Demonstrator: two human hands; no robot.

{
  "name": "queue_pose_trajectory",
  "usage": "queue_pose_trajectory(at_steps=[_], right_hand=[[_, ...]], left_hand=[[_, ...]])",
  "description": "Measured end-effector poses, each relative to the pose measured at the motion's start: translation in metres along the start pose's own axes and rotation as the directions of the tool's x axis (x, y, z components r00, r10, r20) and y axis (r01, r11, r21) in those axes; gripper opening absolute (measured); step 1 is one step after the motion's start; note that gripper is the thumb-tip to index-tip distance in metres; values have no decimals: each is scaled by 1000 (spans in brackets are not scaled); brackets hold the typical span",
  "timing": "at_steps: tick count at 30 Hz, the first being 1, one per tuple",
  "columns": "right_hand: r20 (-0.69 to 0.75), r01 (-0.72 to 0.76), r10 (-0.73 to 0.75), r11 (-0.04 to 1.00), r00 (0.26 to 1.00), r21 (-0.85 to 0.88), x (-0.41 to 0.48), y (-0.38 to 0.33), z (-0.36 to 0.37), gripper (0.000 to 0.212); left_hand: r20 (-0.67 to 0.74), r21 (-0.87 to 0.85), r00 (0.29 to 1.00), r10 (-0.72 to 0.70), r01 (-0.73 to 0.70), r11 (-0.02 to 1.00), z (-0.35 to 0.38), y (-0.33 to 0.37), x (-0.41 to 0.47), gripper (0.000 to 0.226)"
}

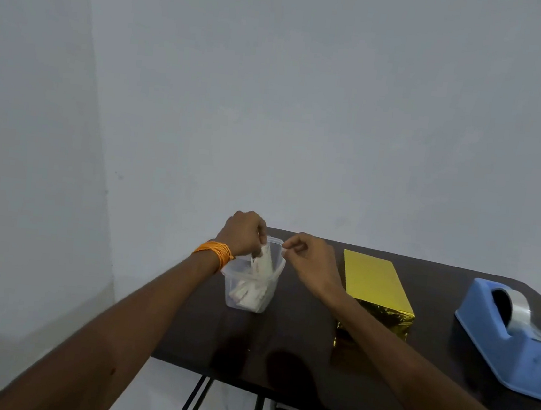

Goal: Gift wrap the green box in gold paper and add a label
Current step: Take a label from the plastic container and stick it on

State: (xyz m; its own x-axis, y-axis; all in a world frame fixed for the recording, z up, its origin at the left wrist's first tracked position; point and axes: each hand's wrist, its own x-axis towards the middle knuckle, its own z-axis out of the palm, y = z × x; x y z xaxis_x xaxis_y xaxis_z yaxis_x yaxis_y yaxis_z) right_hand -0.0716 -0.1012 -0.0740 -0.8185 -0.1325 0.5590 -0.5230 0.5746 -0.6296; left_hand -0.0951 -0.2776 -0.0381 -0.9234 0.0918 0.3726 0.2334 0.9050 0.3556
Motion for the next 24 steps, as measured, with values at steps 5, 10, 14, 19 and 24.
queue_pose_trajectory(at_steps=[5,10,14,19,24], right_hand=[[-35,37,-36,999,999,34,10,-21,-1,8],[-128,51,-43,997,991,57,12,-29,-13,12],[-117,44,-35,996,993,74,11,-26,-27,13],[-138,44,-31,995,990,92,7,-22,-39,11],[-139,-26,61,971,988,238,0,-19,-50,6]], left_hand=[[-151,-323,987,-46,-6,946,-23,21,-10,14],[-166,-629,965,-202,54,776,-21,41,-19,12],[-87,-788,963,-254,89,609,-14,53,-22,8],[-32,-890,967,-251,87,448,-9,69,-30,10],[-120,-803,977,-178,10,596,1,73,-32,21]])
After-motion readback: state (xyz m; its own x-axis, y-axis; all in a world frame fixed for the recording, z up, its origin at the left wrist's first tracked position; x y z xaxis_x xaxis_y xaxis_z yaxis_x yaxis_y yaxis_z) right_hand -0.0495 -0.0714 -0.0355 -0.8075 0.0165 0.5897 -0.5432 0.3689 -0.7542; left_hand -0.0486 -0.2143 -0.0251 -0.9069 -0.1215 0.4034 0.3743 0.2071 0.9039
